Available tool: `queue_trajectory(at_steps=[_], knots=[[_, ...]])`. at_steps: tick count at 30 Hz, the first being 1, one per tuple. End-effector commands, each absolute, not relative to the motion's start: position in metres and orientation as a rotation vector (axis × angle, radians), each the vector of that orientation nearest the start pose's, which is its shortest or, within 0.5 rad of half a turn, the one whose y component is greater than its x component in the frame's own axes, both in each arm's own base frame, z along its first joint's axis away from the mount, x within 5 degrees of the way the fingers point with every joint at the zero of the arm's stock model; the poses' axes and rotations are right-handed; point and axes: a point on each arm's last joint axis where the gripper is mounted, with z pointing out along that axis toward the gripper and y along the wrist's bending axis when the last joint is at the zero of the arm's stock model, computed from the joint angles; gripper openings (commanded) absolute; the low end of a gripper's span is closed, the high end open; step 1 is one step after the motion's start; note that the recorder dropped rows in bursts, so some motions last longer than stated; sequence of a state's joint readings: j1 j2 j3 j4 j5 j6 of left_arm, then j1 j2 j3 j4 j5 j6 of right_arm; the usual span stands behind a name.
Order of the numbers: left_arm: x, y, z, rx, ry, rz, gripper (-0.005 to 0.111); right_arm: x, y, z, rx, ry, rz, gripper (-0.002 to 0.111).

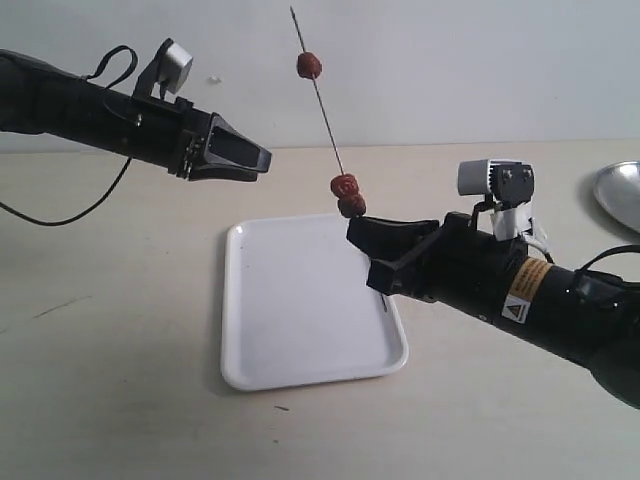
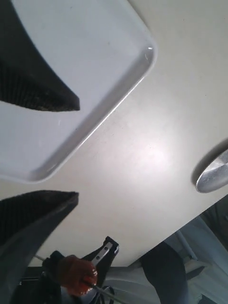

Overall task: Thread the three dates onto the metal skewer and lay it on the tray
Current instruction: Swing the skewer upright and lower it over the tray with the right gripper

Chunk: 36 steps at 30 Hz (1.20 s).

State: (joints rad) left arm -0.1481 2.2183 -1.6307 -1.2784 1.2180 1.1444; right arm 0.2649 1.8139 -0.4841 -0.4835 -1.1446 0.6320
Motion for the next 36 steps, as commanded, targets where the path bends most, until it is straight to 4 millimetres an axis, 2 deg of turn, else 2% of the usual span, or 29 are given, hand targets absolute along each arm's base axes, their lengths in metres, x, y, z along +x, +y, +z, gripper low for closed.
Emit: queue_trajectory(at_steps=[1,6,9,24,32,36], knots=[[0.43,-0.14,0.187,0.783,2.175,-1.408,0.051,0.272,0.105,0.152,-0.059,1.744,0.842,0.0],[0.431,-0.137,0.187,0.733,2.156,-1.434,0.051,0.272,0.104,0.133,-0.011,2.005,0.786,0.0],[0.433,-0.135,0.189,0.709,2.141,-1.441,0.05,0.269,0.105,0.124,0.016,2.103,0.733,0.0],[0.432,-0.134,0.188,0.685,2.138,-1.457,0.05,0.249,0.136,0.112,0.076,2.261,0.7,0.0],[0.435,-0.131,0.19,0.65,2.121,-1.47,0.05,0.243,0.138,0.105,0.124,2.344,0.655,0.0],[0.435,-0.13,0.19,0.646,2.121,-1.468,0.05,0.246,0.139,0.106,0.125,2.356,0.645,0.0]])
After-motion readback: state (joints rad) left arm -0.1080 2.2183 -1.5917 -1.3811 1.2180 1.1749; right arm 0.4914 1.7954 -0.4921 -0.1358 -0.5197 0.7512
